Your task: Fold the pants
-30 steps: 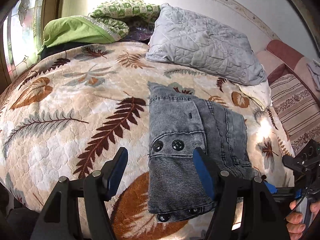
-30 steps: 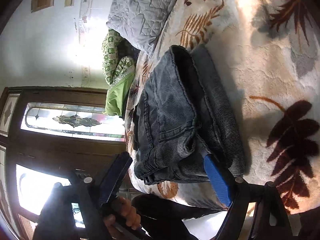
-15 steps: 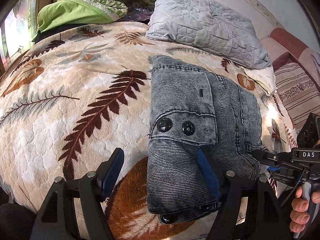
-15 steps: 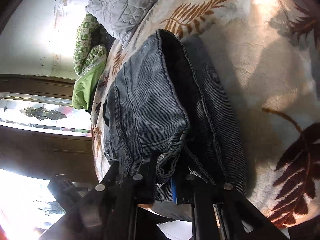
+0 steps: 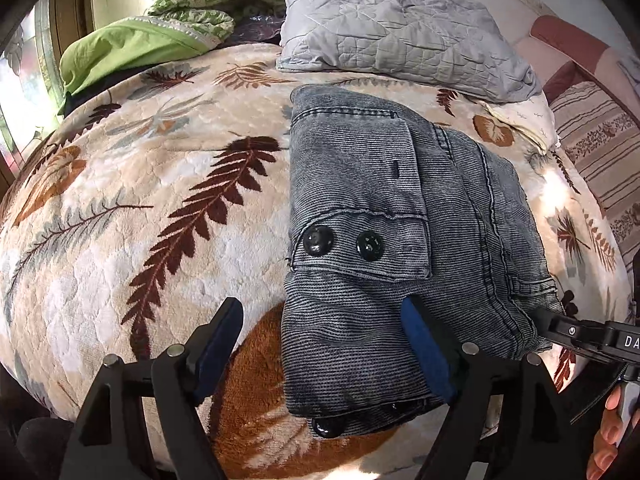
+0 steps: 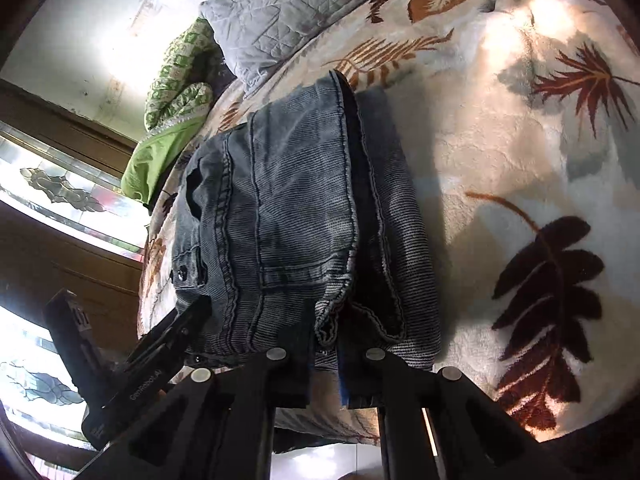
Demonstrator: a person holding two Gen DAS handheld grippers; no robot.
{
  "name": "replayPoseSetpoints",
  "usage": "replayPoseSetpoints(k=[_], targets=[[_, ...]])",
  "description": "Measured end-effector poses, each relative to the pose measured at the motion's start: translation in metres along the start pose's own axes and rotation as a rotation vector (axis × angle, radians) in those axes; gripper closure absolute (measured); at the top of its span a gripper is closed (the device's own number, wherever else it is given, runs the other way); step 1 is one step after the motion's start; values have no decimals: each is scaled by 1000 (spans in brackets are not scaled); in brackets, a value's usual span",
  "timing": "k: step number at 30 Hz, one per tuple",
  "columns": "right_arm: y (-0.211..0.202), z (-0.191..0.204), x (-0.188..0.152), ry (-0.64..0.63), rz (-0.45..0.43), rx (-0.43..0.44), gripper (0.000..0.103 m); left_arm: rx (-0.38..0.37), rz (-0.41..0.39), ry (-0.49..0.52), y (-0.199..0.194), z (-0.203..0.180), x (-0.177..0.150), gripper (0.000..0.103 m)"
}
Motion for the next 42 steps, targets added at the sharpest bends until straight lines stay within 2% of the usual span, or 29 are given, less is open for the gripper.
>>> replayPoseSetpoints(k=[3,6,8,9,12,13,14,15,17,19,20,22,23,24,27,30,32,33,34,35,36,37,39,40,41,42], targets=[[-18,3,4,2,4,-14,87,16,-14,23,0,-1,0,20],[-54,23,12,-36,-92,3,88,13,-21,19,1,-1,-1,20],[-64,46,18,-91,-107,34,87,13,-18,21,0,-2,-1,20],[-62,59,21,-119,-101,68,79,15,-19,24,-1,-3,-1,20],[-35,72,23,-129,-18,115,34,8,-19,22,0,-2,-1,20],[-19,67,22,-121,10,93,34,1,-14,20,-1,-2,-1,20],[-1,52,20,-108,37,13,34,-20,-12,15,-3,-1,0,20],[16,33,14,-70,77,-34,39,-49,-10,7,-9,-1,1,21],[16,22,9,-48,41,15,49,-84,-68,-23,-28,3,7,21],[11,22,10,-33,62,18,51,-52,-134,-31,-40,9,17,21],[11,22,11,-28,77,16,51,-21,-118,-11,-35,9,18,21],[6,27,17,-31,92,15,51,25,10,44,-2,7,7,21],[1,32,22,-45,85,14,51,28,0,34,3,9,5,21],[-6,39,31,-63,68,22,50,12,-18,21,2,10,5,20],[-22,67,62,-127,39,87,39,10,-12,30,2,10,6,20],[-11,98,98,-148,94,257,38,13,-19,27,4,9,6,20],[7,101,122,-131,118,282,38,13,-24,36,4,9,6,20],[23,93,131,-109,136,256,37,5,-25,34,4,9,6,20],[41,77,138,-81,157,183,40,-10,-22,26,4,9,6,20],[56,61,140,-29,170,176,50,-20,-23,14,4,11,6,20],[63,50,141,21,156,188,79,-50,-32,0,0,12,8,21],[63,43,142,43,139,166,91,-92,-39,-15,-7,14,9,21],[59,43,140,51,133,187,91,-171,-125,-69,-31,20,17,21],[55,43,139,44,135,181,90,-181,-170,-80,-42,23,21,21],[49,45,135,32,138,167,90,-160,-181,-75,-45,24,22,21],[43,50,132,10,132,151,86,-143,-152,-59,-39,22,21,21]])
Point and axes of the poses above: each gripper's, at about its wrist camera, not at the fingertips, and y roughly the way its jaws point, z to its left, x to its top, the point moved 8 cm from there along y, roughly the way its jaws point, and after that the axes turned 10 degrees about z, right-handed, at the moved point
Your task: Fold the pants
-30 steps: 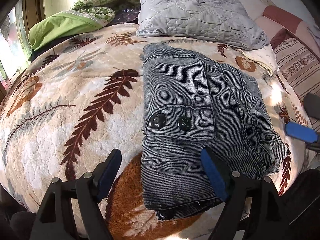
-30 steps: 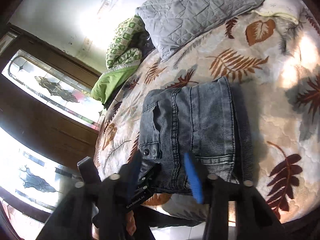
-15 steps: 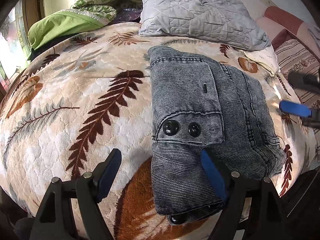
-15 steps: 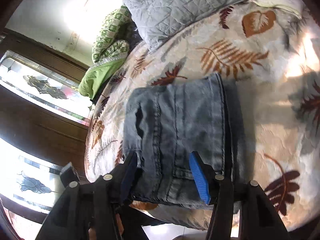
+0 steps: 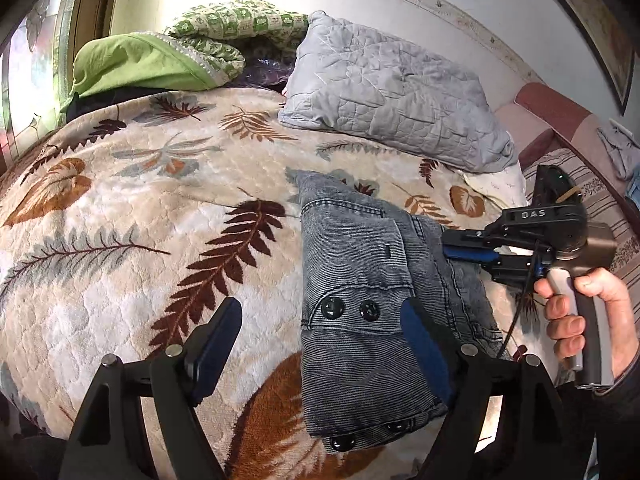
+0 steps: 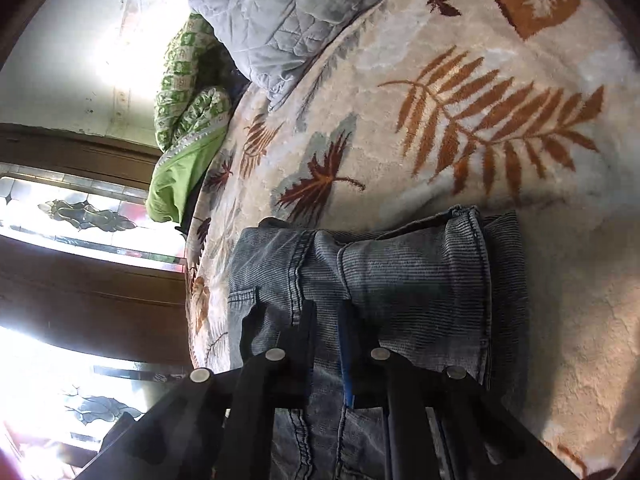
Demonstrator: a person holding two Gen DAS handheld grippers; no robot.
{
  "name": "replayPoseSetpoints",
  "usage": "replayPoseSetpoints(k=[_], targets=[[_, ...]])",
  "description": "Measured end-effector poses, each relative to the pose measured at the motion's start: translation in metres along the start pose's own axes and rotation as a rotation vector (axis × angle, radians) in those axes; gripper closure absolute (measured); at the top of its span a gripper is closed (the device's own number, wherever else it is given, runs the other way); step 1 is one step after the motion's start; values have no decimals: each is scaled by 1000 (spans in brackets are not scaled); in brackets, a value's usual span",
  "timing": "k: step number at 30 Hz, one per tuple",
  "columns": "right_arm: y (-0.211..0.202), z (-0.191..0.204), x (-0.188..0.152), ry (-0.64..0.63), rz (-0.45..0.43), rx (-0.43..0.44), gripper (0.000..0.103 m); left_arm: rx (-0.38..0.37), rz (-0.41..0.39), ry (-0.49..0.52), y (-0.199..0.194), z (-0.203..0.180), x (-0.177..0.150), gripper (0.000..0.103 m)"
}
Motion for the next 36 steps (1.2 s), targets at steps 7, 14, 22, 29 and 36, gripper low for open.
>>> replayPoseSetpoints(k=[7,14,22,29,36], targets=[[1,-15,-25,-84,3,-247,25,-48,123,-23,33,-1,-21,19],[-9,76,-19,-280,16,-213,25,-94,171,-70,43,6,-26,19],[46,24,-33,-225,117,-347,25,-292,48,-305,3,56,4,19],[28,21,-51,-262,120,-456,25,-406,176,-441,34,60,30,19],[23,11,-58,-282,117,-408,24,-607,373,-469,83,31,55,20]])
Point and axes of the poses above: each gripper's, at about its wrist camera, not at the fingertips, and y roughly the way its jaws point, z to its left, x to its top, the point moved 8 cm from there along y, roughly the way its jaws point, and after that the axes turned 10 degrees about z, right-handed, at the moved point
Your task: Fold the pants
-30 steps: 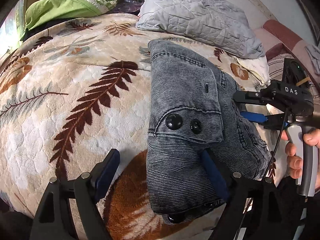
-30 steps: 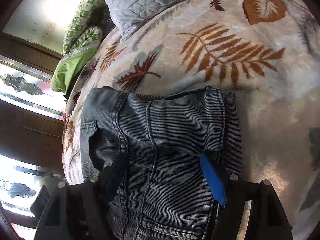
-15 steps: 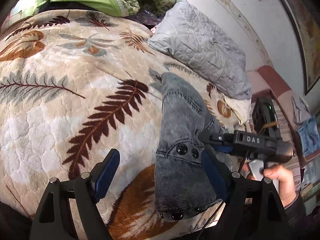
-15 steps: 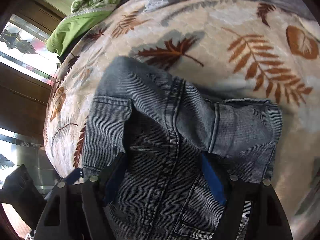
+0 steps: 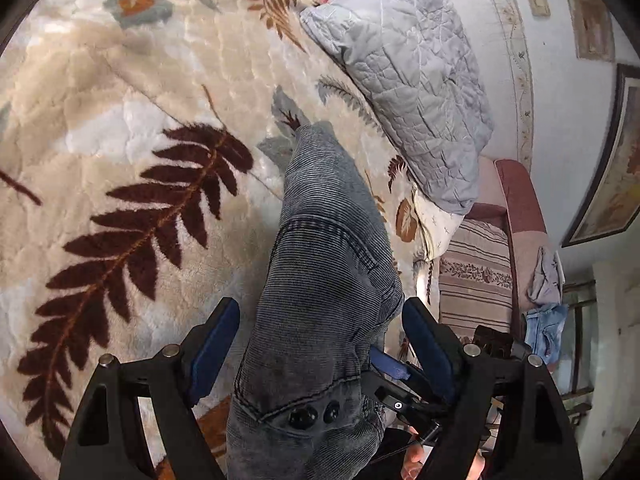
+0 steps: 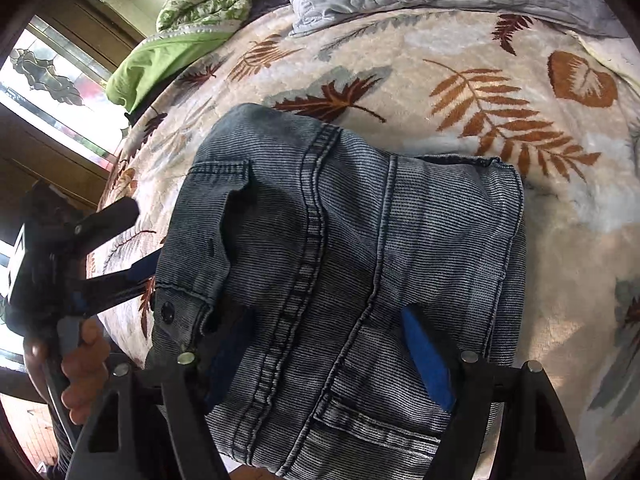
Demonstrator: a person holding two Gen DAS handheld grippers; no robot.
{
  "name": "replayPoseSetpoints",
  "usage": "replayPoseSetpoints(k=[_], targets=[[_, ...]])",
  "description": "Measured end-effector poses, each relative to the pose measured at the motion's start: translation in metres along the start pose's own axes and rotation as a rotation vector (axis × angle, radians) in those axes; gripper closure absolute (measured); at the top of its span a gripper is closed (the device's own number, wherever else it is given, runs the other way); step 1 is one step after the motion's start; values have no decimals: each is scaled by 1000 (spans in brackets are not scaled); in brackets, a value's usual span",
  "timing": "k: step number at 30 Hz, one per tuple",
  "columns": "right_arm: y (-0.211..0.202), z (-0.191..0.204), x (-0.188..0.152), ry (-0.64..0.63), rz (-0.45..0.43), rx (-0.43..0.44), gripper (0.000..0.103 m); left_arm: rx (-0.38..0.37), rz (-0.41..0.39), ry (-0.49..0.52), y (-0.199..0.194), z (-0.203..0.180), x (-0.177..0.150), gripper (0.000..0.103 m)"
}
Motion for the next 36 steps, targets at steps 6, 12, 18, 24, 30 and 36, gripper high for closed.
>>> replayPoseSetpoints(k=[6,12,18,24,30,36], targets=[[-4,-10,-2,28,-12,77,24,89,34,108,13,-2,-5,78],[-21,1,13,42,18,50,24,268,-25,255,14,-11,-12,88],[-47,43,95,-48,2,78,20,285,-35,304,14,-10,-12,87],[-40,33,74,11,-4,105,20,131,-4,187,6,-7,-2,55],[3,-24,9,100,21,151,19,-24,56,133,10,-27,35,32],[4,-24,4,46,-11,198,19,52,95,135,35,-21,50,85]])
Point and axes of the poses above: each gripper's, at about its wrist camera, not at the fingertips, and y roughly the way its jaws point, z to its left, x to its top, the point moved 8 cm from there along y, roughly the way its jaws point, and after that the axes turned 10 degrees about z, right-handed, at the moved point
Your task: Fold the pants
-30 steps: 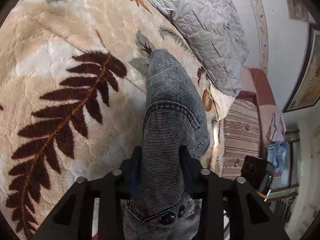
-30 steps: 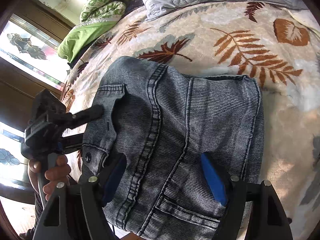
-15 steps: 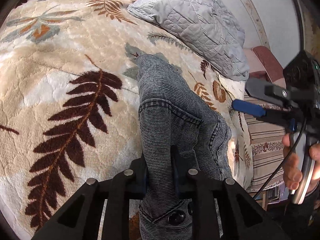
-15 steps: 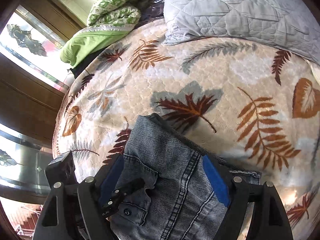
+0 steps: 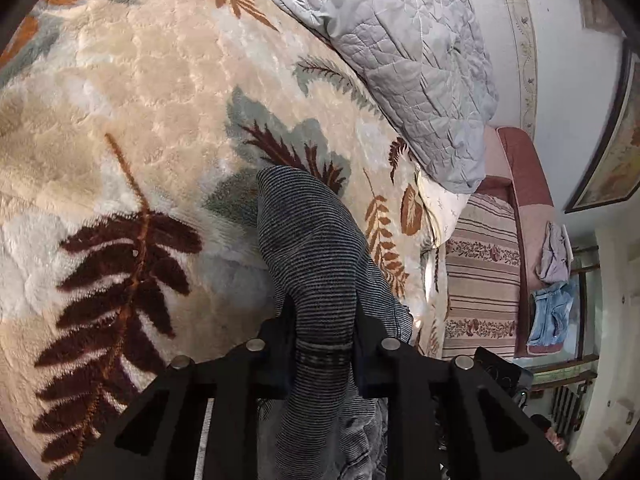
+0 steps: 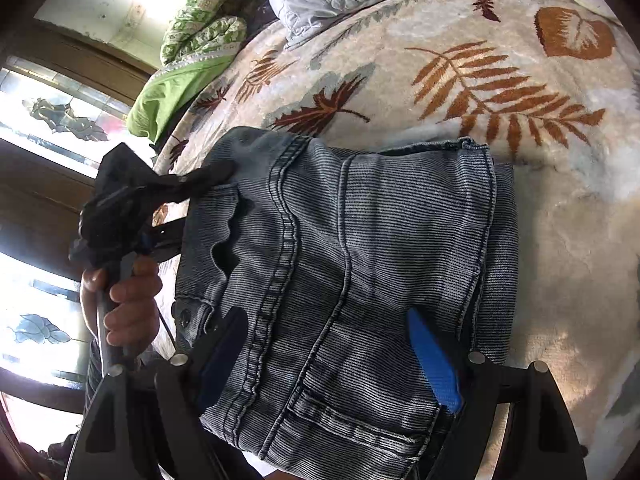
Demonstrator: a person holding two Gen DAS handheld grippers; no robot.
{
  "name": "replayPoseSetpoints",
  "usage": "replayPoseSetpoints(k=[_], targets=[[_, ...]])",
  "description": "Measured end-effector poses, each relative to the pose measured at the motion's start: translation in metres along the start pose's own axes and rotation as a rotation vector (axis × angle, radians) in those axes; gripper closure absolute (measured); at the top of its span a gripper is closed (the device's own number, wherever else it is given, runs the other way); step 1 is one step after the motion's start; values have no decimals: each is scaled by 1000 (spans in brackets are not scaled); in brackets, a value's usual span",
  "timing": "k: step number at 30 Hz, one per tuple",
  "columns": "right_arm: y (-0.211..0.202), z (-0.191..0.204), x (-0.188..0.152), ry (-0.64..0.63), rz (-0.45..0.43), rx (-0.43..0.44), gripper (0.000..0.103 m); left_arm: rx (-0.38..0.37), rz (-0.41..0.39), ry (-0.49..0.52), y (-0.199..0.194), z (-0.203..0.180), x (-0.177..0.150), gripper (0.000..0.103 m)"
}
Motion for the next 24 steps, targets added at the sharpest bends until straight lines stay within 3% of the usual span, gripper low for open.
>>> replayPoseSetpoints(k=[4,6,8,10,12,14,15,16,17,19,22,24], targets=[[0,-3,-3,-21,-34,38,19,246,-80,266,-5,-26,-9,87],[-2,-4,-2,-21,-45,59,19,337,-75,327,0,-29,-11,86],[-2,-4,-3,-28,-48,64,19,280,-75,260,-5,-21,-6,77],[-2,-4,-4,-31,-52,66,19,188,-92,139,-12,-8,3,32],[-3,-3,-6,-40,-60,66,19,97,-114,28,-18,2,13,21],[-2,-2,-5,-41,-73,72,19,-11,-105,-42,-18,5,24,21],[-2,-2,-6,-39,-78,77,19,-39,-100,-59,-17,6,29,30],[-1,-2,-5,-38,-81,83,19,-18,-88,-46,-12,4,33,70],[-1,-3,-4,-35,-84,91,19,54,-69,-16,-7,3,34,89],[-4,-7,-9,-27,-90,105,19,162,-87,75,-4,-8,31,92],[-6,-8,-9,-26,-90,106,19,371,-170,296,-11,-33,21,92],[-7,-8,-10,-27,-89,95,19,443,-213,359,-13,-40,16,86]])
Point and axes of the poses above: each gripper's, at about its wrist camera, not at the fingertips, and y roughly the way its jaws point, z to its left, x to its top, the point moved 8 cm from there along y, roughly the way its jaws point, and after that the axes turned 10 degrees about z, right-handed, at the moved point
